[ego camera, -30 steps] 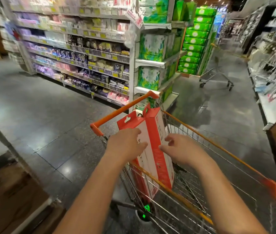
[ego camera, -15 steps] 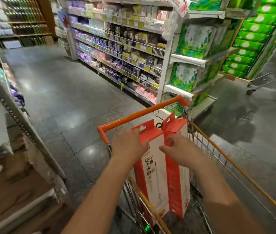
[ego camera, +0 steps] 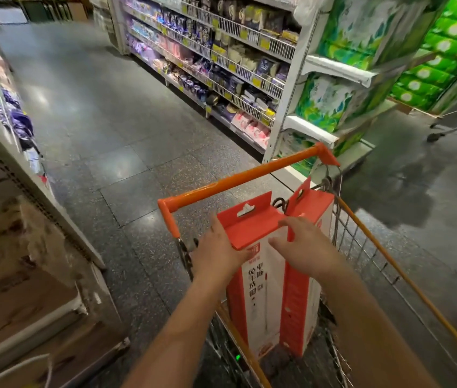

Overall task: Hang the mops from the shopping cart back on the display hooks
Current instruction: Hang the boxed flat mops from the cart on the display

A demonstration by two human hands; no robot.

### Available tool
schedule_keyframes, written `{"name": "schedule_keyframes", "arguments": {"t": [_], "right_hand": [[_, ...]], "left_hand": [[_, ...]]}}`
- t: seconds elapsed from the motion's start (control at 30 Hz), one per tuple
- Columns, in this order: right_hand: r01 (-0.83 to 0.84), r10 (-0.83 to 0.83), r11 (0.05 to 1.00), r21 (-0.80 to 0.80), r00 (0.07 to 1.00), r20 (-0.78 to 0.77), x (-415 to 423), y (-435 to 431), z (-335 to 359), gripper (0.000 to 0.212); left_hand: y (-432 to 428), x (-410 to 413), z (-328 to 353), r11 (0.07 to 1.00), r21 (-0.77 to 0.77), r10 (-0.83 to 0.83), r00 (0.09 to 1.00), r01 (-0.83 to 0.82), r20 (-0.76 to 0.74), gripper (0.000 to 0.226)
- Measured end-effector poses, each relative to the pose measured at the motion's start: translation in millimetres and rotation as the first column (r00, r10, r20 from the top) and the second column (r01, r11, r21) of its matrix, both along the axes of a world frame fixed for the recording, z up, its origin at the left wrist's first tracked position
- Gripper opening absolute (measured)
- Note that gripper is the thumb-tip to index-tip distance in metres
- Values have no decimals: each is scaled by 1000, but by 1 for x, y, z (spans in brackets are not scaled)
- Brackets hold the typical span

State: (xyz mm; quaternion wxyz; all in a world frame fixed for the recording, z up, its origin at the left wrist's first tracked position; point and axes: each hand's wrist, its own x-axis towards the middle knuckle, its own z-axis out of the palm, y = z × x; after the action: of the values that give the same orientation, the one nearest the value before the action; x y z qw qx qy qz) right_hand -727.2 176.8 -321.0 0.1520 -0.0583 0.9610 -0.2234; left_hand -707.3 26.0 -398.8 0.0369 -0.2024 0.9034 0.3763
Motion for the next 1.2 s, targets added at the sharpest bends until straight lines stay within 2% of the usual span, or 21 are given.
{"name": "schedule_keyframes", "arguments": {"t": [0.17,0.33,0.57,0.7,0.8,0.9,0.97,1.03,1.1,1.17,1.2], "right_hand": [[-15,14,1000,19,999,32,-11,-1,-10,58],[-26,25,1000,9,999,41,-13,3,-19,53],[9,-14,997,-75,997,-70,-5,23,-9,58],[45,-84,974,-220,981,-174,5,36,8,69],[73,-189,890,-450,957,-219,16,46,22,84],[150,-258,767,-624,962,-86,28,57,32,92],[159,-242,672,-724,970,-11,36,63,40,89],[135,-220,630,-765,976,-9,45,68,47,89],[104,-243,600,-793,968,-56,58,67,57,85],[92,-321,549,-831,941,-108,72,62,68,76],[100,-371,525,-845,921,-122,79,59,74,79]], "left_hand": [[4,-5,-20,969,235,97,990,-72,-97,100],[7,-2,-22,895,428,189,977,-130,-100,84],[27,19,-8,881,457,237,952,-125,-195,87],[29,27,24,868,494,229,927,-55,-299,90],[29,35,53,823,568,248,892,11,-377,90],[30,44,84,784,613,241,862,99,-447,86],[31,50,104,755,630,208,845,181,-492,94],[30,54,120,709,651,168,832,271,-529,102],[29,60,135,668,657,128,815,350,-565,98],[26,65,148,616,669,102,799,417,-592,93],[24,69,154,585,678,89,795,445,-600,92]]}}
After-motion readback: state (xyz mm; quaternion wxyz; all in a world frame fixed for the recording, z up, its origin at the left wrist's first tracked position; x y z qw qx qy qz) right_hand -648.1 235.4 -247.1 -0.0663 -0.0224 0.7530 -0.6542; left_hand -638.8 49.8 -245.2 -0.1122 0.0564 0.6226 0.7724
